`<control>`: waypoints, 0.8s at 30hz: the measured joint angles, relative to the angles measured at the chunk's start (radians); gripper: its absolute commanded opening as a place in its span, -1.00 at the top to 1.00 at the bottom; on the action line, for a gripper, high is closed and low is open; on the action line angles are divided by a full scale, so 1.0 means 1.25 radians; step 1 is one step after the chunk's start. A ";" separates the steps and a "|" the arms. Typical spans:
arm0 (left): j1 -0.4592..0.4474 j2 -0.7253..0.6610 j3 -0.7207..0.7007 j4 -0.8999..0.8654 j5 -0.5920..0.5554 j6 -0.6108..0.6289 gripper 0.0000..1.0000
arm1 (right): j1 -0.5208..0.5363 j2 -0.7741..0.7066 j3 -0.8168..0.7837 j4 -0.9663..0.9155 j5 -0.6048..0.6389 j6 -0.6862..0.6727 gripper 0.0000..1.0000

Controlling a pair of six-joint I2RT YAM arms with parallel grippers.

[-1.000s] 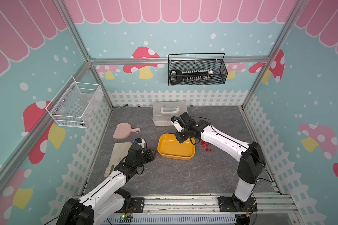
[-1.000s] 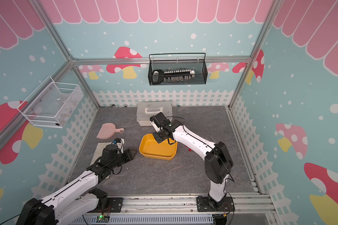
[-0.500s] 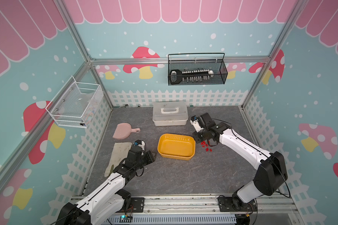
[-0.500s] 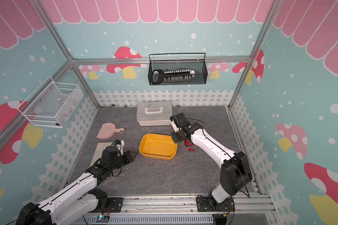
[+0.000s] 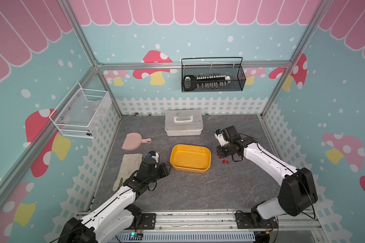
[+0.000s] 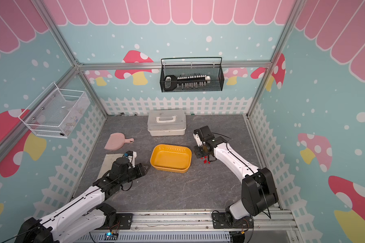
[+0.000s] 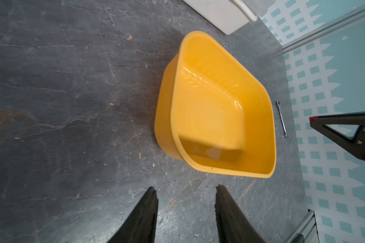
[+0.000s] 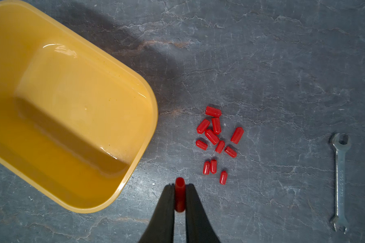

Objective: Take the screw protection sleeves out of the storage box
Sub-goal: Place the screw protection sleeve at the center of the board, then adjust the storage box at the center of the board.

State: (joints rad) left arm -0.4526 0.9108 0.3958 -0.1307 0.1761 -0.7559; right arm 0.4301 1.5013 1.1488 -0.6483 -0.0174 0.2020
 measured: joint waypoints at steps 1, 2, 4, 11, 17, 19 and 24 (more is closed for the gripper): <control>-0.009 0.002 0.008 -0.004 0.000 0.000 0.06 | -0.005 0.004 -0.003 0.005 -0.002 -0.001 0.71; -0.016 0.003 0.016 -0.007 -0.001 0.000 0.06 | -0.009 0.009 -0.005 0.010 -0.004 -0.002 0.71; -0.035 0.007 0.031 -0.013 -0.005 0.000 0.05 | -0.016 0.019 -0.015 0.018 -0.009 -0.003 0.71; -0.090 0.065 0.074 -0.030 -0.005 0.003 0.04 | -0.029 0.050 -0.033 0.023 -0.023 -0.006 0.71; -0.146 0.150 0.135 -0.046 0.009 0.023 0.02 | -0.030 0.066 -0.045 0.033 -0.023 -0.008 0.71; -0.161 0.182 0.157 -0.048 0.017 0.032 0.01 | -0.030 0.070 -0.057 0.038 -0.024 -0.008 0.71; -0.197 0.267 0.207 -0.049 0.046 0.065 -0.01 | -0.030 0.088 -0.093 0.044 -0.028 -0.008 0.71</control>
State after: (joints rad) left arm -0.6987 1.2449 0.6540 -0.1921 0.2340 -0.6750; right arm 0.3923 1.6108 1.0325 -0.5930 -0.0521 0.1917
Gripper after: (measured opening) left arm 0.500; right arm 0.145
